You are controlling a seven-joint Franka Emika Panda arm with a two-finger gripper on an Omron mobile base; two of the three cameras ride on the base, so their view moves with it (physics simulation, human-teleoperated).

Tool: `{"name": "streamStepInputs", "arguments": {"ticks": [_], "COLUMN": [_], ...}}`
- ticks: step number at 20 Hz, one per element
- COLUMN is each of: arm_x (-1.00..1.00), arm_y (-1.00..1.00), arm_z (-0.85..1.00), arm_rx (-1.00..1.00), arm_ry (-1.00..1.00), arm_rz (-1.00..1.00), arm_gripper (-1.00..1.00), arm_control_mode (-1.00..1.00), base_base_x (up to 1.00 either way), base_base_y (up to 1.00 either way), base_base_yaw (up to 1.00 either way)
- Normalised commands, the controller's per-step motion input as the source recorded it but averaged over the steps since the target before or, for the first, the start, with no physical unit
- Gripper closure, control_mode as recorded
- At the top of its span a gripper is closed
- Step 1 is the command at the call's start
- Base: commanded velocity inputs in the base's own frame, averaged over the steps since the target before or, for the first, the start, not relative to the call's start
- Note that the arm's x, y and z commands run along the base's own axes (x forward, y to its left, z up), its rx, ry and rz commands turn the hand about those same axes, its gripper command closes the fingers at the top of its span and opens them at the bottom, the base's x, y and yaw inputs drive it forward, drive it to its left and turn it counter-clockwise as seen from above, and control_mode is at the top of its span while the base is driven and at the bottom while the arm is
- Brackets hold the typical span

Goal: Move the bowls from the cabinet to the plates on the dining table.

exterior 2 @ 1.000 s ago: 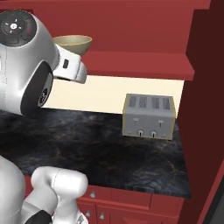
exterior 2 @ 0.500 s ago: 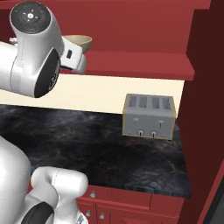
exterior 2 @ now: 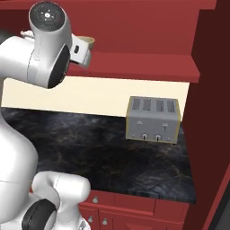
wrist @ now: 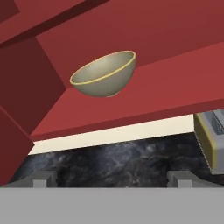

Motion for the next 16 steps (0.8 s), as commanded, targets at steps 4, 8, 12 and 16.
{"name": "streamStepInputs", "arguments": {"ticks": [4,8,12,16], "arm_x": [0.32,0.46,0.59,0.52], "arm_y": [0.1,0.09,0.06,0.01], "arm_z": [-0.05,-0.02,0.13,0.18], "arm_rx": [0.0,0.01,0.02,0.03], "arm_ry": [-0.12,-0.03,0.0,0.01], "arm_rz": [0.0,0.0,0.0,0.0], "arm_gripper": [-1.0,-1.0,-1.0,-1.0], "arm_control_mode": [-1.0,-1.0,-1.0,-1.0], "base_base_x": [0.0,0.0,0.0,0.0], "base_base_y": [0.0,0.0,0.0,0.0], "base_base_yaw": [0.0,0.0,0.0,0.0]}}
